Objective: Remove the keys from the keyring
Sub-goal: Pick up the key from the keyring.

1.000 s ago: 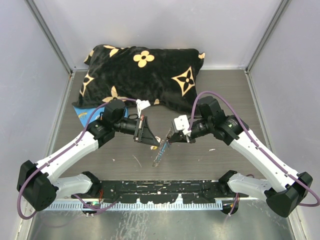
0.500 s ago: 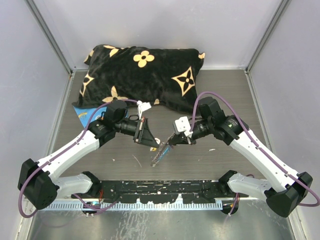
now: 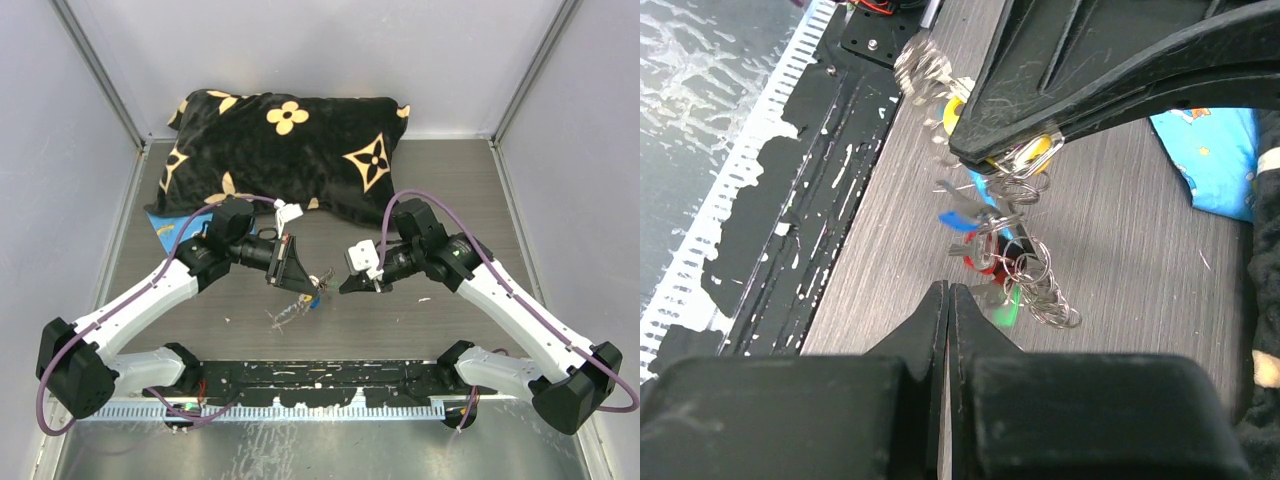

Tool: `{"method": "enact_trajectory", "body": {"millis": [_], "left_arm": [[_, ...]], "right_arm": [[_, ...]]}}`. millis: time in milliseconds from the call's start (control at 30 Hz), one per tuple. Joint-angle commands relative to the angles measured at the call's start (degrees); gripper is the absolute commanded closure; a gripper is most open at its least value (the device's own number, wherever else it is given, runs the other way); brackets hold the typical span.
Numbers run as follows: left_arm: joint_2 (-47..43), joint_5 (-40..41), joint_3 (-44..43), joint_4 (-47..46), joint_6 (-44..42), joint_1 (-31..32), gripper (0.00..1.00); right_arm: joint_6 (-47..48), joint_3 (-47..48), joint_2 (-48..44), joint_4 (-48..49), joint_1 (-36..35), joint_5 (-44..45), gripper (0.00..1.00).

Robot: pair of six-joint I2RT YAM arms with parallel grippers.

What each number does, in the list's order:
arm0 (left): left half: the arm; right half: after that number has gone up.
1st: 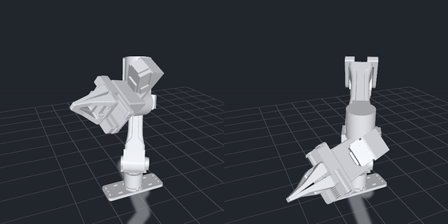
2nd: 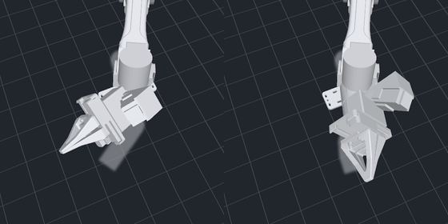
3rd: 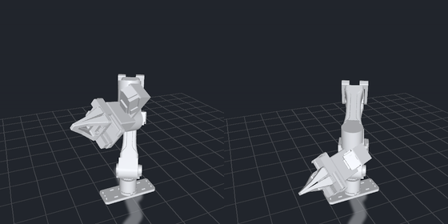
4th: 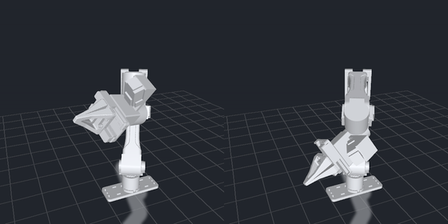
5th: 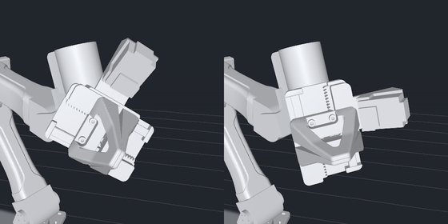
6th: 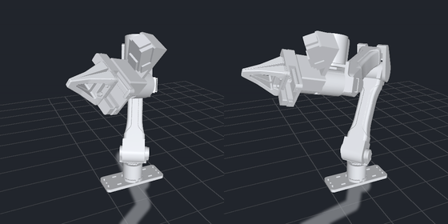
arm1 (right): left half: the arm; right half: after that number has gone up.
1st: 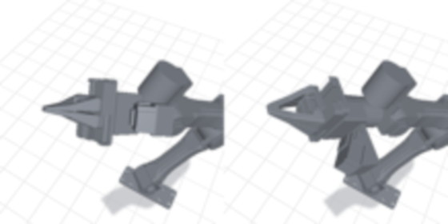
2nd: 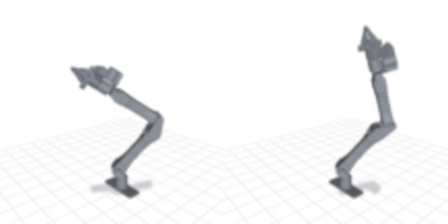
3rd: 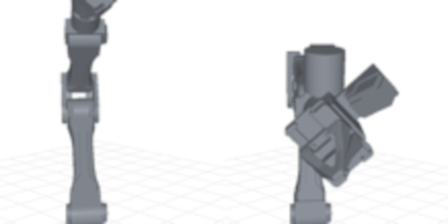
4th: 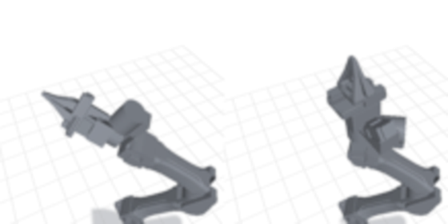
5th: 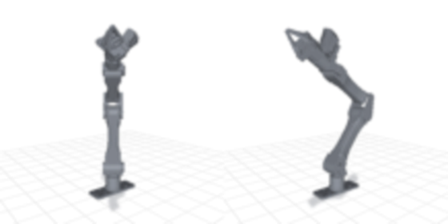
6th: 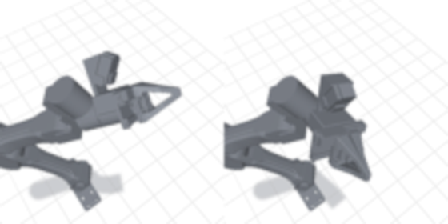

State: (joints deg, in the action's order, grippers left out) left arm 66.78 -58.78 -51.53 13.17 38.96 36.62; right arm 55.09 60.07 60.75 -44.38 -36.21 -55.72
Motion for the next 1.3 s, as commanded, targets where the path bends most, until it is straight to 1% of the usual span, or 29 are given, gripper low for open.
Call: {"method": "enact_trajectory", "body": {"millis": [0,167,200,267,333,500,533,633,733,833,933,1000,1133,1233,1267], "left_arm": [[-0.7,-2.7,-3.9,-1.9,-1.4,-0.4,1.0],[-0.5,-3.0,-5.2,1.0,-3.2,-0.4,1.0],[-0.5,-3.2,-5.2,1.2,-3.3,-0.4,1.0],[-0.5,-3.9,-5.5,1.6,-4.0,-0.4,1.0],[-0.2,-4.4,-6.3,3.7,-5.7,-0.4,1.0],[1.2,-4.9,-11.0,14.4,-14.6,-0.4,1.0],[1.6,-4.9,-12.2,16.8,-16.6,-0.4,1.0],[3.1,-4.4,-15.6,24.3,-22.9,-0.3,1.0],[4.6,-3.1,-19.3,32.1,-29.8,-0.3,1.0],[5.5,-2.4,-21.6,37.7,-33.8,-0.2,1.0],[5.6,-2.2,-23.1,40.3,-36.2,-0.2,1.0],[5.5,-2.2,-23.8,41.3,-37.2,-0.3,1.0],[5.5,-2.4,-24.0,41.3,-37.7,-0.1,1.0],[5.5,-2.6,-24.3,41.3,-37.9,0.7,1.0],[6.9,-2.7,-24.5,41.4,-38.0,0.9,1.0]], "right_arm": [[2.3,-0.3,0.0,0.5,-0.7,-2.8,0.99],[1.5,0.6,0.3,-0.1,-0.8,-4.6,0.99],[1.2,1.1,0.2,-0.1,-0.8,-5.2,0.96],[0.3,1.8,0.5,-0.3,-0.8,-6.2,0.82],[-0.6,2.4,0.6,-0.1,-0.8,-7.0,0.72],[-4.9,2.9,1.1,2.8,-0.4,-6.8,0.59],[-5.8,3.0,1.4,3.5,-0.2,-6.8,0.58],[-7.9,3.7,2.8,4.9,0.4,-8.1,0.57],[-9.0,5.2,4.5,5.0,1.6,-11.2,0.57],[-9.9,6.4,6.2,6.4,2.2,-12.2,0.57],[-11.6,7.0,7.6,10.0,2.3,-11.9,0.56],[-11.4,7.4,8.5,11.0,2.3,-13.7,0.56],[-10.7,6.9,9.5,12.3,1.5,-16.7,0.55],[-13.3,6.4,10.5,16.2,0.4,-16.1,0.55],[-13.8,6.4,10.8,16.9,0.0,-15.9,0.55]]}}
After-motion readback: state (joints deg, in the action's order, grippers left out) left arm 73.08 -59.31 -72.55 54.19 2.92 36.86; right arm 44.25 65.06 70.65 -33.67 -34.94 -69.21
